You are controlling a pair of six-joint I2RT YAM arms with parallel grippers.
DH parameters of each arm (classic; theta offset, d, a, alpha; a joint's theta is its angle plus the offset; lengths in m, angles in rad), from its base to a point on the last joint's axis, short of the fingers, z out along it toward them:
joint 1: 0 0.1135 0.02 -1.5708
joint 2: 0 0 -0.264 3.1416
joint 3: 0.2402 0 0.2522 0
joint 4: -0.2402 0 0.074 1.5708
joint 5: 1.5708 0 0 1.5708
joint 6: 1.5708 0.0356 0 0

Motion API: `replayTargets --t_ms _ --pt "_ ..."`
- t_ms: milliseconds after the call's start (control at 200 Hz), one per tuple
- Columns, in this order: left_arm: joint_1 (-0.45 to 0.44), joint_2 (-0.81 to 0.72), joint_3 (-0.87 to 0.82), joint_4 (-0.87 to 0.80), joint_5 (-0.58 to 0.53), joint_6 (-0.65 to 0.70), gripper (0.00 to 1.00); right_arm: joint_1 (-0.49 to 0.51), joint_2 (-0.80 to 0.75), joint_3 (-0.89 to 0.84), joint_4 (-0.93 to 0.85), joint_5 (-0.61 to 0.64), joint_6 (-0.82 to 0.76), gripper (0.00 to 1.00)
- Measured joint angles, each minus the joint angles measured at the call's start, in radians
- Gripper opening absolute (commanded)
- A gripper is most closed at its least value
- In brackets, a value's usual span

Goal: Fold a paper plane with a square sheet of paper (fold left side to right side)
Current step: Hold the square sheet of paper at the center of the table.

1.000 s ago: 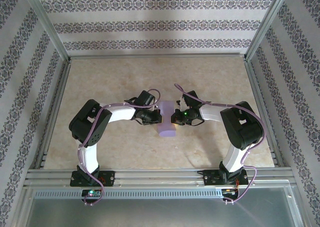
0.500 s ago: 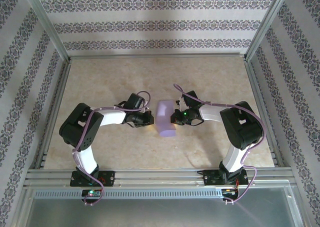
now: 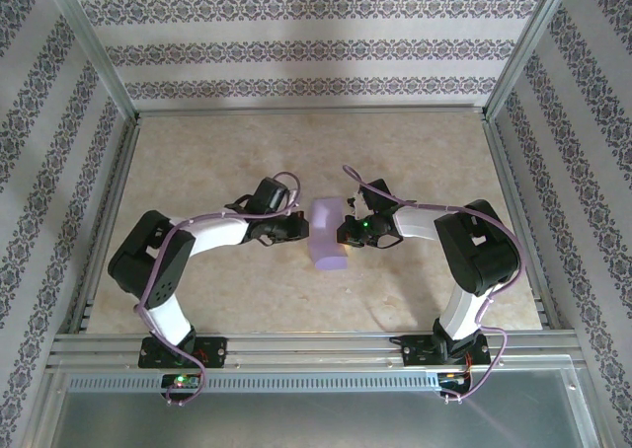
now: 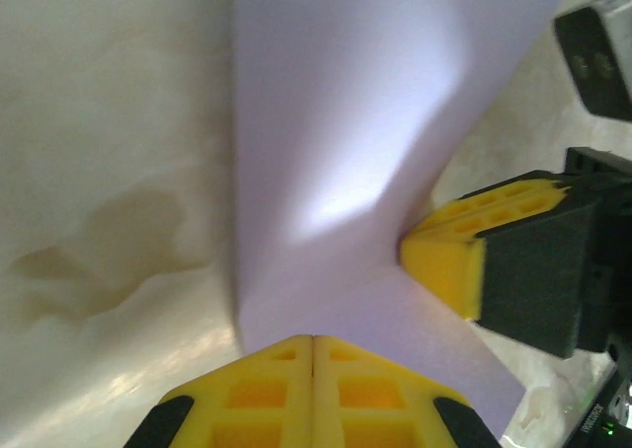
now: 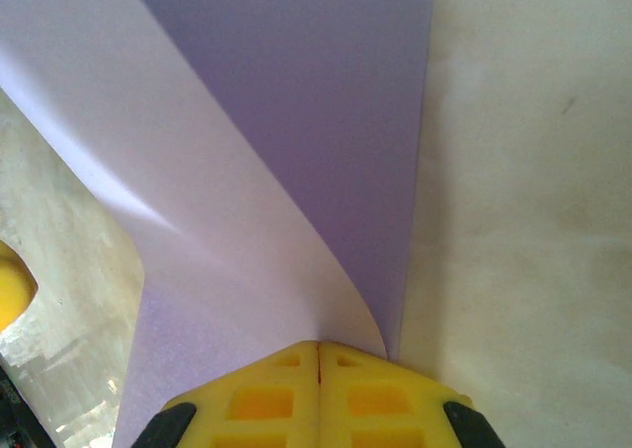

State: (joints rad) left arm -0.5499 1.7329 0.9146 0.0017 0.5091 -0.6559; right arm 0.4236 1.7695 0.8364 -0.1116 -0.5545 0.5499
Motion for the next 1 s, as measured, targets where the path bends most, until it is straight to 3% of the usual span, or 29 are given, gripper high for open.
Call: replayTargets --t_ms 335,999 --pt "-0.038 0.124 0.07 0.01 0.007 0.001 0.0 0.0 0.0 0.002 -0.003 0.0 0.0 0.0" --pt "-0.039 0.153 0.07 0.006 0.006 0.024 0.0 0.005 -0.001 0.027 -0.047 0.009 -0.002 0.0"
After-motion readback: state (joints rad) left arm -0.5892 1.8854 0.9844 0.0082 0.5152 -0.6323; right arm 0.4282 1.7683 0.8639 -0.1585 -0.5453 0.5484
